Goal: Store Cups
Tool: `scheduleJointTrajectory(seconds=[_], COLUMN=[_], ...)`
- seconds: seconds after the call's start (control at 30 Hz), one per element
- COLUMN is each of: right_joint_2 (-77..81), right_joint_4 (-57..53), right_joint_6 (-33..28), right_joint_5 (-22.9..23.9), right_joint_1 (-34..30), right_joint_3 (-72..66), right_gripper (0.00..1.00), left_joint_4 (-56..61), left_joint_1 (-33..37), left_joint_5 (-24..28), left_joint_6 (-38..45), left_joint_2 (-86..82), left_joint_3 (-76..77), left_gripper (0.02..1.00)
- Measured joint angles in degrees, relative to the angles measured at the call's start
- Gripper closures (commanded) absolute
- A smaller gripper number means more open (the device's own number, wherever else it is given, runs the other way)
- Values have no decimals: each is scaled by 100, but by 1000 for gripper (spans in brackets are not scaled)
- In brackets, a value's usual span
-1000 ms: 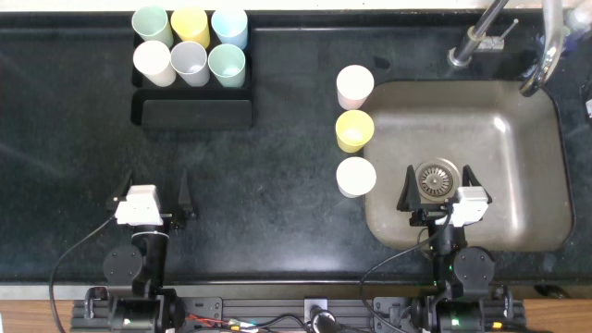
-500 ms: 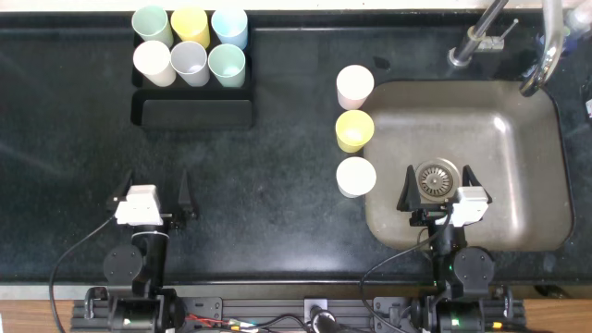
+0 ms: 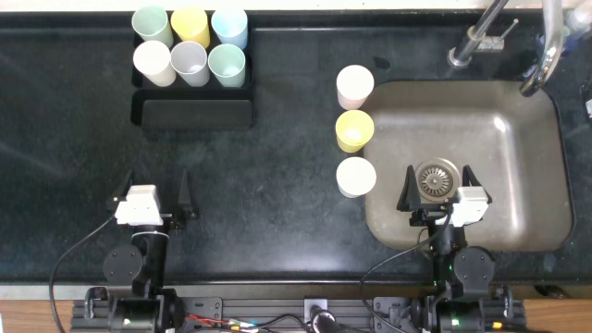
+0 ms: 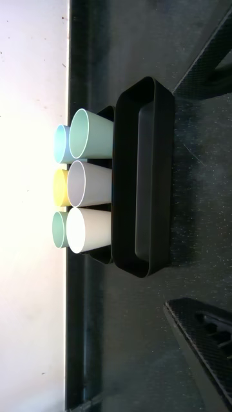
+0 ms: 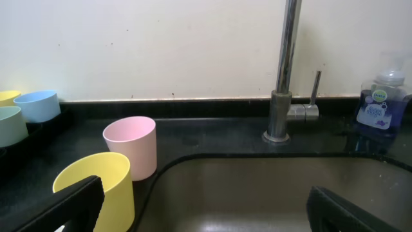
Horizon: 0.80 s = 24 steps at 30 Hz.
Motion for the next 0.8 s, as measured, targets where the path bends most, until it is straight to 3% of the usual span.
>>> scheduleJointTrajectory(seconds=[0.3, 0.5, 0.6, 0.8], right_joint_2=[0, 0, -4, -17], right_joint_4=[2, 2, 7, 0], right_joint_6=[-2, -2, -2, 2], right_joint_5=[0, 2, 2, 2], right_joint_1=[-2, -2, 0, 0], right_joint_3=[0, 0, 0, 0], right_gripper=[1, 3, 3, 3], left_joint_4=[2, -192, -1091, -4321], left_joint_1=[0, 0, -13, -492], left_joint_5=[0, 173, 619, 1283], left_joint_6=[-72, -909, -1189, -1357], left_joint_2=[0, 911, 2446, 6065], left_joint_3=[0, 575, 1993, 6819], left_gripper=[18, 18, 18, 18])
